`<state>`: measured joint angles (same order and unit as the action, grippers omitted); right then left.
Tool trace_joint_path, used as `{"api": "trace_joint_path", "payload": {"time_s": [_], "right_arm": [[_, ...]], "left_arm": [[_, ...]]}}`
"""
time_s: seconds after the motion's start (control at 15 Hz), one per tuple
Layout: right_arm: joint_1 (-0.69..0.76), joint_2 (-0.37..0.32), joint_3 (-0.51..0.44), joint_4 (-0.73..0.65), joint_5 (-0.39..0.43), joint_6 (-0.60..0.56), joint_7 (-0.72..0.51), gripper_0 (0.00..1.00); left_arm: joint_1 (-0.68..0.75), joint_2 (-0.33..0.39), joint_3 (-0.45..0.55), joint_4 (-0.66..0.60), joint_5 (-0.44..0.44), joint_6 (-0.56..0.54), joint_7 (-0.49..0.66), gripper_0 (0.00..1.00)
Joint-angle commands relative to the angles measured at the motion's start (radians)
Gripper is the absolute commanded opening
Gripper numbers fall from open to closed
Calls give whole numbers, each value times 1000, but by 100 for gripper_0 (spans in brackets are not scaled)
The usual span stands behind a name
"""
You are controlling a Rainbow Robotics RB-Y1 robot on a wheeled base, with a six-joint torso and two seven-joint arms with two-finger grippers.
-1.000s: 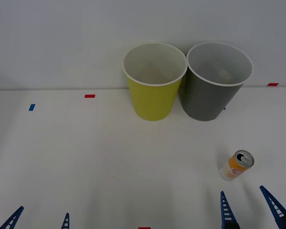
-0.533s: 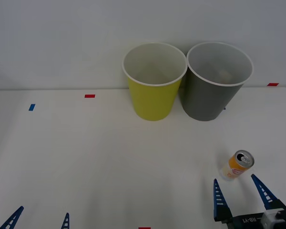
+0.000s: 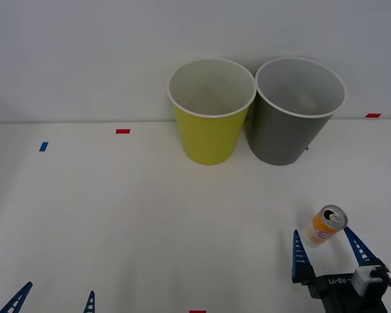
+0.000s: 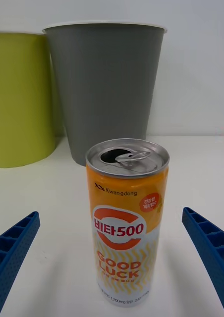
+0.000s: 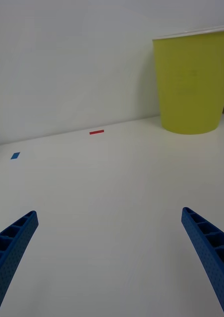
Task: Put cans in the gray bin and PET bottles in the light green bin.
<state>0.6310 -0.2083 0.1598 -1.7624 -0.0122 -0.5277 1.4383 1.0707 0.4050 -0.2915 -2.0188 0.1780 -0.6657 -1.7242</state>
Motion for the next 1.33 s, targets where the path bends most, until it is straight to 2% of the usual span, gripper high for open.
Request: {"api": "trace_joint_path", "payload": {"time_s": [0.07,1.33], "right_arm": [[-33,17,-19,8,1,5,-3,100],[-100,27,-60,8,9,80,-1,100]], "left_arm": [[0,0,0,0,0,0,0,100],[0,0,0,0,0,0,0,100]]}}
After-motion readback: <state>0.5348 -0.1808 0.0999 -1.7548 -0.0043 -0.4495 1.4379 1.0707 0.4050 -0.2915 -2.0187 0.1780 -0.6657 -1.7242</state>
